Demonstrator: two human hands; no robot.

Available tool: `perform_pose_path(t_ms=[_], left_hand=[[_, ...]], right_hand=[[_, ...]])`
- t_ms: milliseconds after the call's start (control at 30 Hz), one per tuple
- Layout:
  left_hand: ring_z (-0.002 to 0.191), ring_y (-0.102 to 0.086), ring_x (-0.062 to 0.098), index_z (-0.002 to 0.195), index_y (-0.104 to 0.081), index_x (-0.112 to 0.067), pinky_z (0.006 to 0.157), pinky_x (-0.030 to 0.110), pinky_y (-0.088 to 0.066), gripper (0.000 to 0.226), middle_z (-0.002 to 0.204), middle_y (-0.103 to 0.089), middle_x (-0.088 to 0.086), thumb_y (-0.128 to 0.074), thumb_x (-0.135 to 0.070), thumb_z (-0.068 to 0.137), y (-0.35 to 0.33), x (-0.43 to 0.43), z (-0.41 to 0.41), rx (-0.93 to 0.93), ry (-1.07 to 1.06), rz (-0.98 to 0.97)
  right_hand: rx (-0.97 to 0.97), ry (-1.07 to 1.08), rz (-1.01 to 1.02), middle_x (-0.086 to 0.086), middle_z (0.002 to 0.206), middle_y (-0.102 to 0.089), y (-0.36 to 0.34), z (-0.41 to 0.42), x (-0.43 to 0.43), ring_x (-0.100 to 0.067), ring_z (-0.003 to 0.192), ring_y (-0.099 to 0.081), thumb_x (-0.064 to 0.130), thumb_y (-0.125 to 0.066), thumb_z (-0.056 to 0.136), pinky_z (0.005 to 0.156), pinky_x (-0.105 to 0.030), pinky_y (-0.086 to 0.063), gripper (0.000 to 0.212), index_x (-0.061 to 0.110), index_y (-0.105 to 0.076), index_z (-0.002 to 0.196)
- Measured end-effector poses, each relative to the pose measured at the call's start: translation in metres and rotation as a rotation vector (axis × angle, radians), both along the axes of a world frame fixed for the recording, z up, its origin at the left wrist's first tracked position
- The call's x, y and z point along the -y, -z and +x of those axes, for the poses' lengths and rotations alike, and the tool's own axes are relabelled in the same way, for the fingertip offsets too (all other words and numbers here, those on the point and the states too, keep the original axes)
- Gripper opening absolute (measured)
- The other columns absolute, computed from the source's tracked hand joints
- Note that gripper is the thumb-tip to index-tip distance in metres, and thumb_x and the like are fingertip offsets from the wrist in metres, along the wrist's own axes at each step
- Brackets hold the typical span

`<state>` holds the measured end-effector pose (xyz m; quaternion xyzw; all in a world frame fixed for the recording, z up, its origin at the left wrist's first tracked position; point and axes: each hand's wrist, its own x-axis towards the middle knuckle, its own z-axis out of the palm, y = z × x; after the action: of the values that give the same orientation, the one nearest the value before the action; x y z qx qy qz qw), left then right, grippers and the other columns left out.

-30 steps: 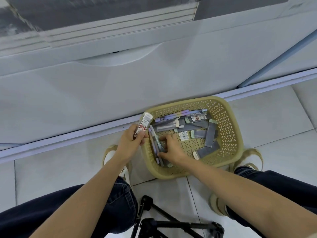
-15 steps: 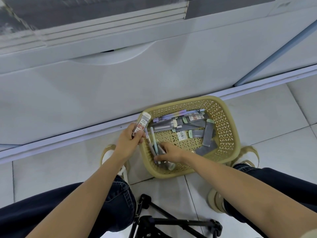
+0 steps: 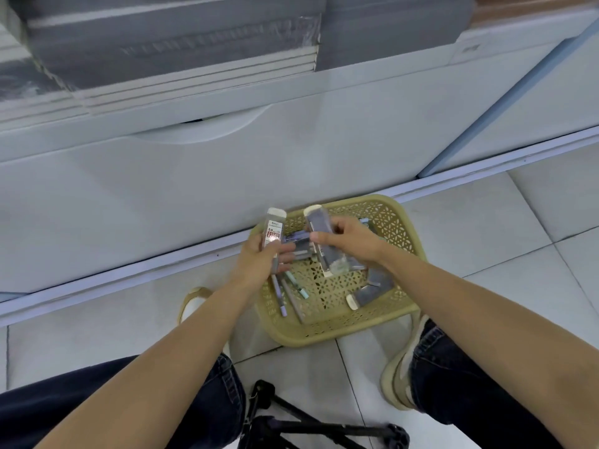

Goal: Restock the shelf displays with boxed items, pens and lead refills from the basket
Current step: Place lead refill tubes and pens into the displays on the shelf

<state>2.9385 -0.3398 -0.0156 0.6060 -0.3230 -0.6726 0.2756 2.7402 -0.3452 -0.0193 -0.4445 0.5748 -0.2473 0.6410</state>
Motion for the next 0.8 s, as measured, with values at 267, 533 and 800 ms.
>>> perform_pose_path(t_ms=[267,533,800], left_hand=[[0.081,-0.065,0.024,0.115,-0.059,-0.008,0.065,0.034,-0.058,0.019,0.101,-0.068,0.014,-0.054,-0.009,0.097,-0.038,-0.014,-0.032,-0.176,-0.07,-0.014],[0.107,-0.064,0.032,0.122,-0.06,-0.001,0.096,0.048,-0.051,0.028,0.119,-0.066,0.017,-0.058,-0.004,0.094,-0.039,-0.027,-0.013,0.102,-0.097,-0.144],[0.075,-0.069,0.016,0.113,-0.059,-0.013,0.058,0.024,-0.058,0.02,0.104,-0.07,0.007,-0.058,-0.006,0.095,-0.037,-0.028,-0.013,0.03,-0.032,-0.105]], right_hand=[[0.028,0.225,-0.178,-0.015,0.103,-0.072,-0.033,0.025,-0.004,-0.016,0.083,-0.067,0.016,-0.066,0.091,0.077,-0.032,-0.056,0.026,-0.001,-0.067,0.111],[-0.04,0.291,-0.082,-0.003,0.097,-0.074,-0.036,0.014,-0.01,-0.012,0.096,-0.064,0.018,-0.051,0.097,0.087,-0.02,-0.047,0.024,0.016,-0.07,0.082],[0.2,0.272,0.143,0.001,0.067,-0.059,-0.035,0.024,-0.013,-0.012,0.062,-0.052,0.019,-0.047,0.1,0.057,-0.026,-0.047,0.018,0.012,-0.056,0.087]])
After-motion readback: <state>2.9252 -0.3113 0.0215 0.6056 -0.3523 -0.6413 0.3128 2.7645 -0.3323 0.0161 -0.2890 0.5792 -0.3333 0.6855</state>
